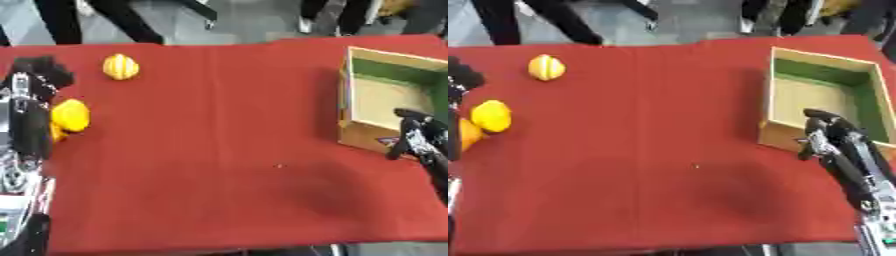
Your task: Pick up the objects with one hand, pass them to the other hand, and then place them into the box on the other side of the table.
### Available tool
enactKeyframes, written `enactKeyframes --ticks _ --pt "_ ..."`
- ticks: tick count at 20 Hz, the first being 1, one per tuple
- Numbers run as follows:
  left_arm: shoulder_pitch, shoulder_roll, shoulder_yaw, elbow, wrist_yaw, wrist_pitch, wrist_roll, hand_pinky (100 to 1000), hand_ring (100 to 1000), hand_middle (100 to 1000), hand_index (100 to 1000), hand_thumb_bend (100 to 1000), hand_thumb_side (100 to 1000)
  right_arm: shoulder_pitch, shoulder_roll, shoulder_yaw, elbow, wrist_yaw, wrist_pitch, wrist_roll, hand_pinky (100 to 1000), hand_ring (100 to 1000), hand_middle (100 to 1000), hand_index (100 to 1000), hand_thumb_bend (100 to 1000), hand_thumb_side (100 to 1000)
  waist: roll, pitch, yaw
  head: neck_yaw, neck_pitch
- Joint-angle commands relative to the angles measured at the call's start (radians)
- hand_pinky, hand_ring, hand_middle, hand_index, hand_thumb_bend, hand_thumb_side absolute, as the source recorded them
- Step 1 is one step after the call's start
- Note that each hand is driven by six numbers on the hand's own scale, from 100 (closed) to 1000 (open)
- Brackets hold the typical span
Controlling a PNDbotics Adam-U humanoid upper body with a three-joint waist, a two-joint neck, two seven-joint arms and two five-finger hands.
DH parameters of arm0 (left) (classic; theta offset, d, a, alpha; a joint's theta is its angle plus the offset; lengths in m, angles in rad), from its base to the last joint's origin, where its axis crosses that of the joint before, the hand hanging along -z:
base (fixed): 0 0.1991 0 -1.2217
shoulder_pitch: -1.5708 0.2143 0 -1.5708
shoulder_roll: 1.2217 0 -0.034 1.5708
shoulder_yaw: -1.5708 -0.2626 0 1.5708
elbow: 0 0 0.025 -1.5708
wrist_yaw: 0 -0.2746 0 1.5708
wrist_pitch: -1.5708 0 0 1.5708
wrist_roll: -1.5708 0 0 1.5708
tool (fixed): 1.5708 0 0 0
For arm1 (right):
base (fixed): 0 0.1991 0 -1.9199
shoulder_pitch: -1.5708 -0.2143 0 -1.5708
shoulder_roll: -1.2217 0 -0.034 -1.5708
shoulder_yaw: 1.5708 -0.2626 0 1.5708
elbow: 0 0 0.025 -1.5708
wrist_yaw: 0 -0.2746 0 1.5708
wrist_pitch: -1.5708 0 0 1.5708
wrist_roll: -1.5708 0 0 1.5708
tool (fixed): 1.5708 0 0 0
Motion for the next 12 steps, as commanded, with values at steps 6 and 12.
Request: enactKeyframes --ticks 6,12 --pt "-0.001 0.002 -0.005 0.0 -0.003 0.0 -0.002 706 612 563 688 100 766 -0.007 -0.004 0.0 -0.009 -0.005 -0.002 0.003 463 376 331 815 100 620 0.0 -0.02 0.004 0.009 -0.003" --pt "0.001 0.0 -0.005 0.0 -0.008 -0.003 0.0 706 611 562 686 100 766 -0.001 -0.002 0.0 -0.013 -0.002 -0.003 0.003 462 376 331 816 100 621 0.0 -0.019 0.007 0.003 -0.003"
